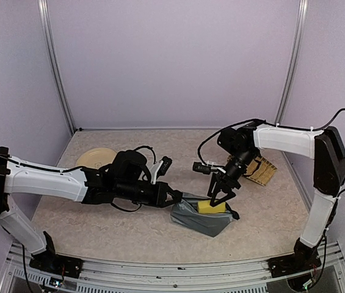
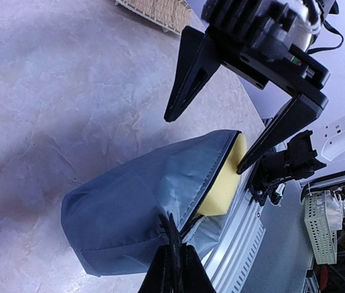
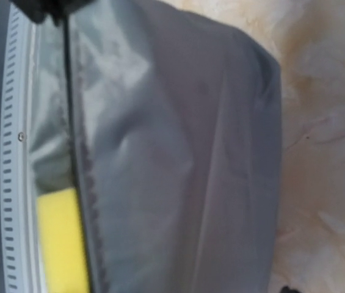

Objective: Sort the hair-cutting tools
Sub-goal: Adjust the sponge in the kit bag.

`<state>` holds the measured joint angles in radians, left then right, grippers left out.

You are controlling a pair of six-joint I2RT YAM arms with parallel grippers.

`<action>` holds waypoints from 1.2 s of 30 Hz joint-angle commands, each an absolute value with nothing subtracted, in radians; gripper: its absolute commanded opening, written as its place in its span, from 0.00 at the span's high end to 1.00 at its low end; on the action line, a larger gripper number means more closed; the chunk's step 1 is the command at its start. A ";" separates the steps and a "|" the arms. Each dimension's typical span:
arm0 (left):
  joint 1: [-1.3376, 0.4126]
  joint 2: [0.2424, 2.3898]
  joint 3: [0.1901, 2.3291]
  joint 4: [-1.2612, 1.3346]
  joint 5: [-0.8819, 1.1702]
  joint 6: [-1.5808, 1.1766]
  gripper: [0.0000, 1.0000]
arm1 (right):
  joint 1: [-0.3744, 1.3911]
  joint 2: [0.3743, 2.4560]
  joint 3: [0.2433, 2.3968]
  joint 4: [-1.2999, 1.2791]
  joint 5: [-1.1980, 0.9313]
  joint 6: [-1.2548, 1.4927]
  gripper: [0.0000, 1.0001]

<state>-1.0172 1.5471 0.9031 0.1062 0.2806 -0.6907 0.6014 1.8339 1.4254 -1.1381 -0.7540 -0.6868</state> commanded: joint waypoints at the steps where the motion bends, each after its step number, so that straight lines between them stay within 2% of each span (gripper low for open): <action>1: -1.023 1.541 0.892 0.182 0.279 -0.680 1.00 | 0.643 1.869 1.405 -1.110 -0.724 -0.667 0.26; 3: -1.023 1.544 0.891 0.185 0.282 -0.680 1.00 | 0.653 1.875 1.390 -1.075 -0.706 -0.643 0.27; 6: -1.023 1.547 0.890 0.190 0.284 -0.678 1.00 | 0.658 1.900 1.379 -1.027 -0.687 -0.594 0.39; 7: -1.023 1.549 0.891 0.192 0.284 -0.678 1.00 | 0.658 1.910 1.373 -1.007 -0.684 -0.569 0.44; 12: -1.026 1.557 0.887 0.198 0.293 -0.681 1.00 | 0.658 1.983 1.385 -0.976 -0.698 -0.489 0.84; 14: -1.028 1.554 0.883 0.194 0.292 -0.680 1.00 | 0.659 1.998 1.382 -0.956 -0.663 -0.456 0.89; 17: -1.033 1.546 0.882 0.177 0.280 -0.670 1.00 | 0.668 2.005 1.367 -0.923 -0.549 -0.427 0.88; 24: -1.039 1.437 0.793 0.242 0.072 -0.724 1.00 | 0.802 1.917 1.293 -0.878 -0.324 -0.491 0.73; 28: -1.074 1.373 0.674 0.362 -0.065 -0.762 1.00 | 0.807 1.856 1.294 -0.895 -0.405 -0.507 0.67; 33: -1.116 1.357 0.652 0.328 -0.145 -0.706 1.00 | 0.773 1.741 1.372 -0.926 -0.551 -0.520 0.40; 36: -1.148 1.335 0.639 0.326 -0.203 -0.683 1.00 | 0.761 1.715 1.414 -0.966 -0.576 -0.532 0.36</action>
<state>-1.1191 1.3930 0.6548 0.2470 -0.0612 -0.7258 0.7826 1.7744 1.3544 -0.8909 -0.5262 -0.5045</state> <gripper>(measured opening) 0.002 0.624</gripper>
